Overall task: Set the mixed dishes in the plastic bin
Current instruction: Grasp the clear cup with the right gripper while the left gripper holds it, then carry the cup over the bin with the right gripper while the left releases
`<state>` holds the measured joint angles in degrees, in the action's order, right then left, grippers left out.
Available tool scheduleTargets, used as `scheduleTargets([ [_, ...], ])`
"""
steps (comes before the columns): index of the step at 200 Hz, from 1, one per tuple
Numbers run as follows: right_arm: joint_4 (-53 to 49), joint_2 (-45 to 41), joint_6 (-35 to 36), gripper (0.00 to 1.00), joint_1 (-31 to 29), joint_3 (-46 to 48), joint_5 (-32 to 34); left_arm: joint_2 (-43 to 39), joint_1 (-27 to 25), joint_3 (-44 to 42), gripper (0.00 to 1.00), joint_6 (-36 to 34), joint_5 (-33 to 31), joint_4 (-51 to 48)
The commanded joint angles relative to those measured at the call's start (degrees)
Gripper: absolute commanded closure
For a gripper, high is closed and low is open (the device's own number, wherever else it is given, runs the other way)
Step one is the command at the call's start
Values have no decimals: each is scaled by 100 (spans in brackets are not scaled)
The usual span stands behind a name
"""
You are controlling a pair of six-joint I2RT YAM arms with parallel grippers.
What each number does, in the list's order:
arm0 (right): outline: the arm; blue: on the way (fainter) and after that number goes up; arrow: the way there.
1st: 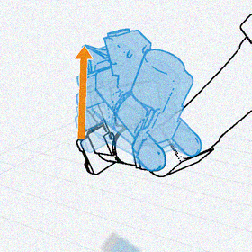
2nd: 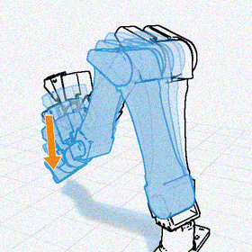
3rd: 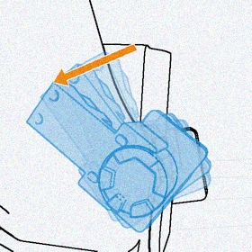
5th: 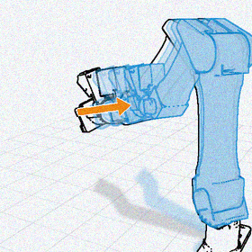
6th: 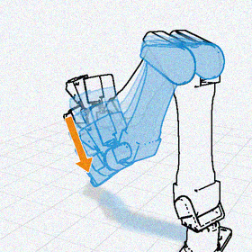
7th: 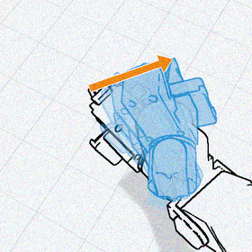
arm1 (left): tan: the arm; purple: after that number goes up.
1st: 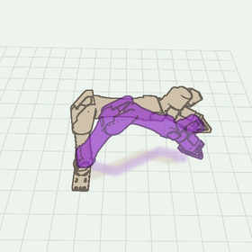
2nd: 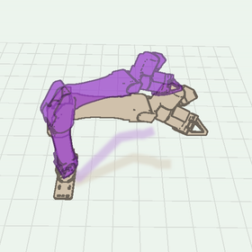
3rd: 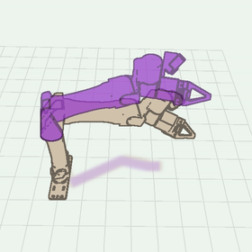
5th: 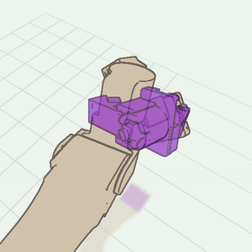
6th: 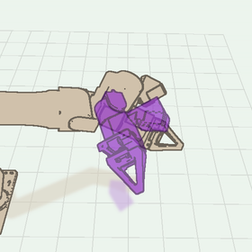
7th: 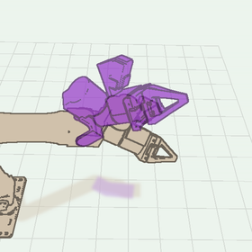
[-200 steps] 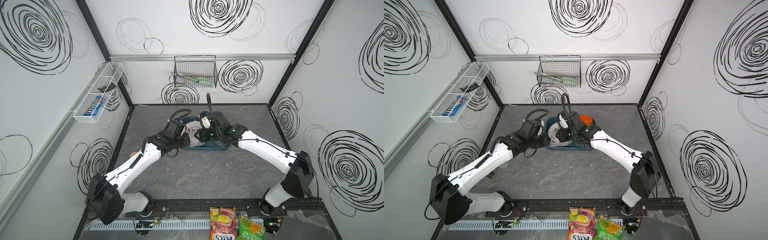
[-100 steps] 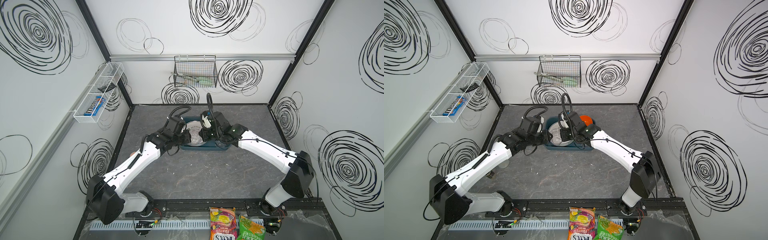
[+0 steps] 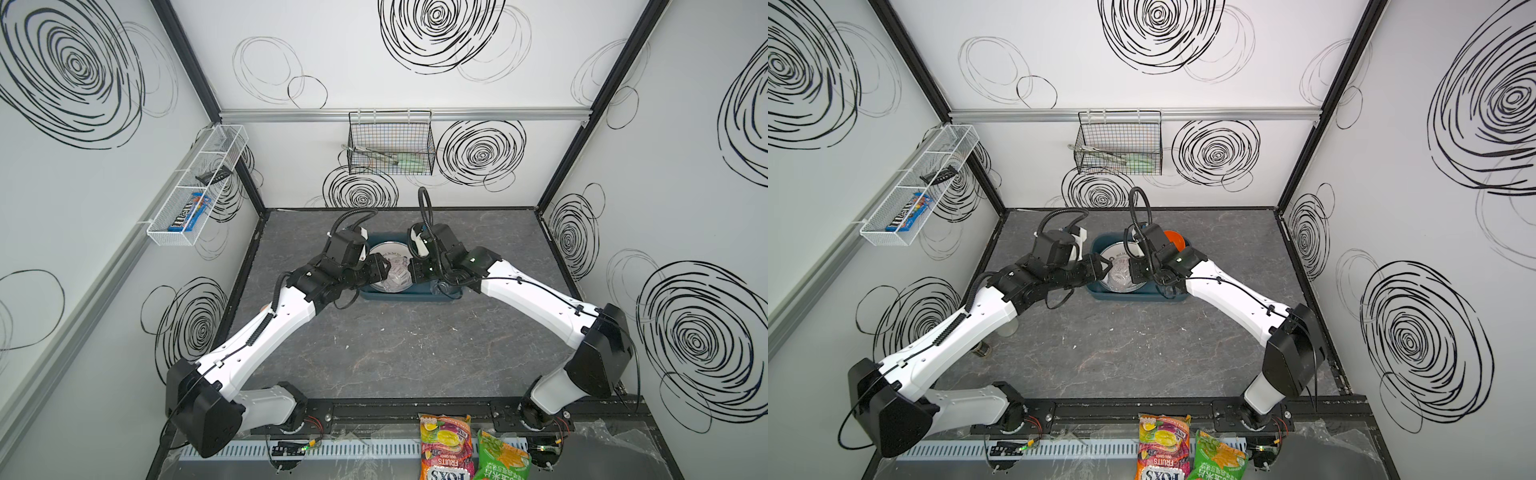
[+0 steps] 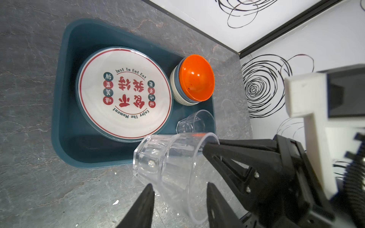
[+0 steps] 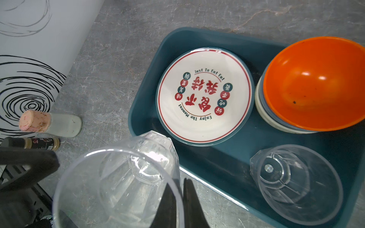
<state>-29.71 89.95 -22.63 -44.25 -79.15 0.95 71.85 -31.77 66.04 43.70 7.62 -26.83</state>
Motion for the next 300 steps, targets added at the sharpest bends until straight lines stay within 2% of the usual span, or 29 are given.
scheduleTargets([
  [1, -112, -324, 62, 93, 137, 51, 116, -247, 43, -24, 49, 85, 55, 251],
  [94, -534, -602, 142, 93, 821, 113, 37, -820, 255, -679, 37, 165, 274, 366],
  [160, -723, -641, 198, 93, 1321, 246, 89, -1015, 270, -1340, 30, 269, 818, 779],
  [227, -797, -508, 233, 93, 1610, 295, 339, -1059, 268, -1921, 29, 472, 1058, 1085],
  [300, -899, -318, 215, 94, 1711, 342, 543, -1165, 269, -2093, 29, 488, 1071, 1075],
])
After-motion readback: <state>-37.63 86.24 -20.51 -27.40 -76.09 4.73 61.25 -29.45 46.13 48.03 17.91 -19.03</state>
